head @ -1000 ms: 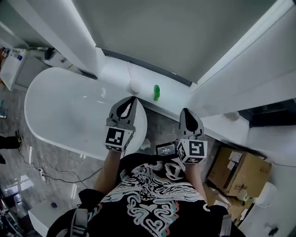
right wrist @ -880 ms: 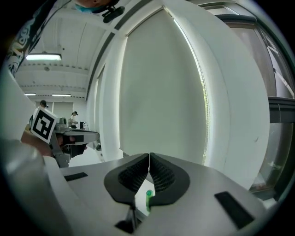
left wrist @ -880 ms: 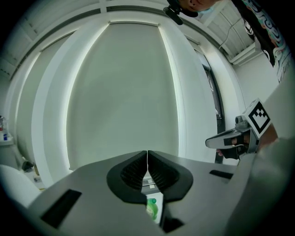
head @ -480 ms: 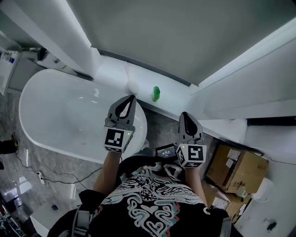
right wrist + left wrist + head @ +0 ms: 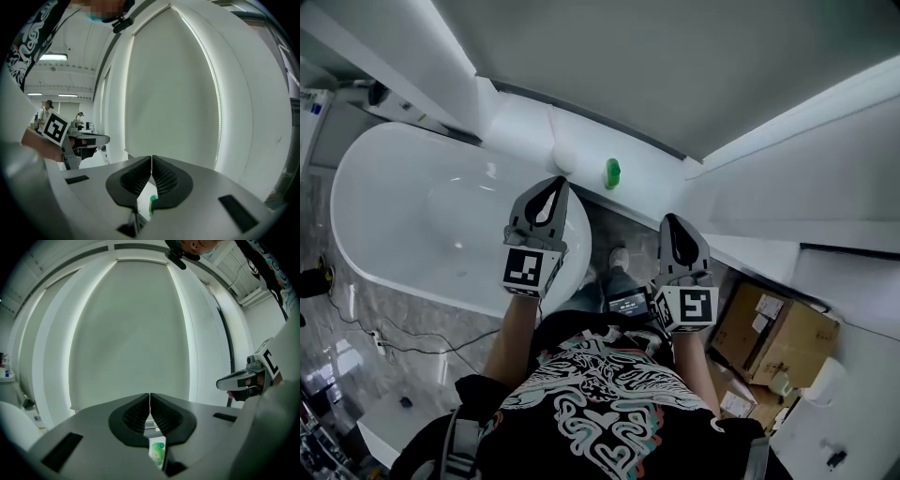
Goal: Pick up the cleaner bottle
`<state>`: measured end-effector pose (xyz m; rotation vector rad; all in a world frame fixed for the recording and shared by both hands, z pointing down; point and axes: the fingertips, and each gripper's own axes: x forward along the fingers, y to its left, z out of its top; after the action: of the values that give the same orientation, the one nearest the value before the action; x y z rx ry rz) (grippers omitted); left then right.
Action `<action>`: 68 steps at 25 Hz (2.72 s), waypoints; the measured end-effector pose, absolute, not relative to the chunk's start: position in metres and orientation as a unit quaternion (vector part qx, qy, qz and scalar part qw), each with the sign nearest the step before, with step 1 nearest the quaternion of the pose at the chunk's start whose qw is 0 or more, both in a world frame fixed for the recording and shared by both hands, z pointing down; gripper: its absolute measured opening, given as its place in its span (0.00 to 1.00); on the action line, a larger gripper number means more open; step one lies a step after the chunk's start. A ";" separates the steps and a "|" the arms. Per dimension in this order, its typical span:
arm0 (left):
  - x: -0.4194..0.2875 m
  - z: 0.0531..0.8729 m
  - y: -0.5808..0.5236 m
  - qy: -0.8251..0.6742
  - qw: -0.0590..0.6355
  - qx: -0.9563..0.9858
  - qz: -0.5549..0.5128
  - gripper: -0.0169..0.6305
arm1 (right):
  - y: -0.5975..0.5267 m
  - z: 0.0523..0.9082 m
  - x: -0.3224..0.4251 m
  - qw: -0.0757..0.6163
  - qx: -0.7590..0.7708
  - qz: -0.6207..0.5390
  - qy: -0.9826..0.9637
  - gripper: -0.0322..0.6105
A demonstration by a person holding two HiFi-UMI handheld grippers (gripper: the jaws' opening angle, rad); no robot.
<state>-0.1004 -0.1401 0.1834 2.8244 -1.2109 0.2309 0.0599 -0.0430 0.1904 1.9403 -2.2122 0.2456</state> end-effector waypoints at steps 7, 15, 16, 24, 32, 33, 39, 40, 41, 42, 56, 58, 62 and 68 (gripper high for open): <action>-0.088 0.192 -0.138 -0.406 0.033 0.909 0.085 0.05 | -0.060 0.200 0.070 0.082 0.630 0.087 -0.768 0.09; -0.077 0.228 -0.141 -0.419 0.052 0.901 0.099 0.05 | -0.074 0.228 0.086 0.089 0.621 0.086 -0.774 0.09; -0.075 0.235 -0.141 -0.421 0.057 0.900 0.097 0.05 | -0.075 0.235 0.087 0.091 0.620 0.088 -0.775 0.09; -0.067 0.291 -0.149 -0.438 0.080 0.888 0.118 0.05 | -0.095 0.278 0.090 0.084 0.603 0.099 -0.787 0.09; -0.059 0.361 -0.156 -0.452 0.095 0.877 0.135 0.06 | -0.112 0.338 0.093 0.107 0.600 0.094 -0.787 0.09; -0.058 0.369 -0.156 -0.454 0.098 0.875 0.135 0.06 | -0.113 0.345 0.095 0.110 0.601 0.096 -0.786 0.09; -0.045 0.413 -0.152 -0.451 0.114 0.872 0.152 0.06 | -0.122 0.380 0.101 0.119 0.600 0.098 -0.785 0.09; -0.041 0.420 -0.152 -0.452 0.118 0.871 0.151 0.06 | -0.123 0.385 0.103 0.121 0.600 0.097 -0.784 0.09; -0.038 0.426 -0.152 -0.452 0.120 0.871 0.152 0.06 | -0.124 0.390 0.105 0.123 0.601 0.097 -0.784 0.09; -0.035 0.433 -0.153 -0.453 0.121 0.870 0.153 0.06 | -0.125 0.395 0.106 0.124 0.601 0.096 -0.784 0.09; -0.026 0.510 -0.178 -0.476 0.130 0.853 0.169 0.06 | -0.146 0.467 0.110 0.153 0.583 0.108 -0.790 0.09; -0.023 0.520 -0.179 -0.475 0.134 0.853 0.173 0.05 | -0.148 0.478 0.110 0.155 0.583 0.110 -0.790 0.09; -0.020 0.534 -0.176 -0.466 0.131 0.856 0.182 0.06 | -0.148 0.496 0.110 0.163 0.583 0.108 -0.788 0.09; -0.012 0.553 -0.174 -0.462 0.135 0.856 0.189 0.06 | -0.148 0.520 0.117 0.166 0.592 0.116 -0.780 0.09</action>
<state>-0.0117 -0.1736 0.5534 2.4803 -1.3376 0.5474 0.1167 -0.1480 0.5195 1.6844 -2.2224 0.3297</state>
